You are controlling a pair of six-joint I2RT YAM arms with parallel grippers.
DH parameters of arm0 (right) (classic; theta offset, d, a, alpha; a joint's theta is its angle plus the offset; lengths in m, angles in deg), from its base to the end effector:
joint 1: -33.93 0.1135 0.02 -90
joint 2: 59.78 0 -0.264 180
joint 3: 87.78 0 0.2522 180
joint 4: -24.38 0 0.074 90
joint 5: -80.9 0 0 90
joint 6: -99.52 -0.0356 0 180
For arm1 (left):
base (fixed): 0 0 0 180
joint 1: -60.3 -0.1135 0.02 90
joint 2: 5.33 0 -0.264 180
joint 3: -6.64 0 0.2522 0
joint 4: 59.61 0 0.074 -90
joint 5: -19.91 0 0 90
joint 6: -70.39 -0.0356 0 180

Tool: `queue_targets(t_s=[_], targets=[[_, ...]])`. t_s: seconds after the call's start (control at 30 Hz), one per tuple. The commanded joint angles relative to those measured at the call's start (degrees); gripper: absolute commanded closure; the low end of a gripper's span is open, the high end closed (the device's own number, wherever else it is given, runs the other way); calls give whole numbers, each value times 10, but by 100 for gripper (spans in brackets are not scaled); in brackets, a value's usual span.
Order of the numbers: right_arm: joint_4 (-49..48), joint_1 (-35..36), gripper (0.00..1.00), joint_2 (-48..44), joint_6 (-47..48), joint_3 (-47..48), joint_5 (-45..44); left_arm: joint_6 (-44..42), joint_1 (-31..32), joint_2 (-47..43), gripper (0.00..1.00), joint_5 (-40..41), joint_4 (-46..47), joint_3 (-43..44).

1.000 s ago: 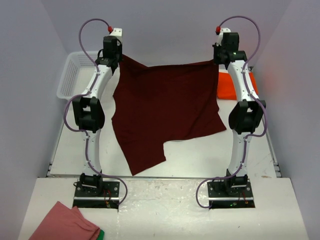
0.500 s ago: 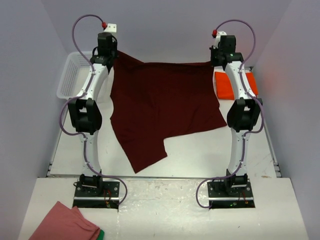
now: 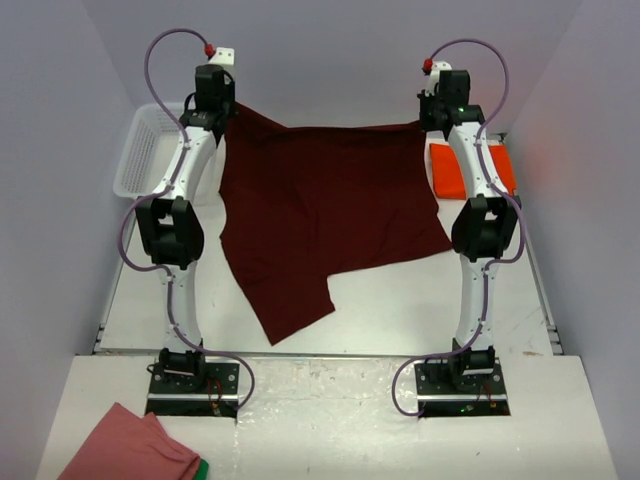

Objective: Fold and stack the t-shirts
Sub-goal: Fold the flattened tshirt in 1/3 of the way

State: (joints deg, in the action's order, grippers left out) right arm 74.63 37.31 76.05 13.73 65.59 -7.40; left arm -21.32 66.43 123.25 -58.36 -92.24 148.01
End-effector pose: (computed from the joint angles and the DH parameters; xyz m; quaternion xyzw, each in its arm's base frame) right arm 0.5410 0.0330 0.3142 -0.0652 0.8751 0.0095 0.4794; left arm 0.5307 -0.0497 0.3388 -0.0029 0.8162 0.0615 0.5745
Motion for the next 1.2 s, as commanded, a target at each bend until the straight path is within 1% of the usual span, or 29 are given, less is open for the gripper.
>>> queue_targets(t_s=[0.0,0.13,0.3,0.33,0.53,0.73,0.77,0.9,0.97,1.17], targets=[[-1,-3,100,8,12,10,-4,-6,9,0,100,-21,2,16],[9,-3,100,10,9,3,-16,5,20,-4,100,-22,-22,10],[29,-4,100,2,-8,3,-31,11,49,-23,100,-18,-59,-17],[33,-3,100,1,-11,3,-31,34,53,-31,100,-20,-74,-20],[71,-3,100,4,-19,5,-41,77,89,-65,100,-15,-118,-58],[103,-3,100,-5,-36,-4,-47,109,121,-121,100,12,-124,-140],[107,-3,100,-6,-38,-4,-46,116,121,-129,100,16,-124,-163],[129,-2,100,-3,-38,0,-47,146,122,-173,100,48,-136,-207],[133,-2,100,-4,-56,-3,-46,157,122,-189,100,45,-136,-235],[143,-1,100,-19,-69,-31,-54,183,122,-220,100,76,-157,-277]])
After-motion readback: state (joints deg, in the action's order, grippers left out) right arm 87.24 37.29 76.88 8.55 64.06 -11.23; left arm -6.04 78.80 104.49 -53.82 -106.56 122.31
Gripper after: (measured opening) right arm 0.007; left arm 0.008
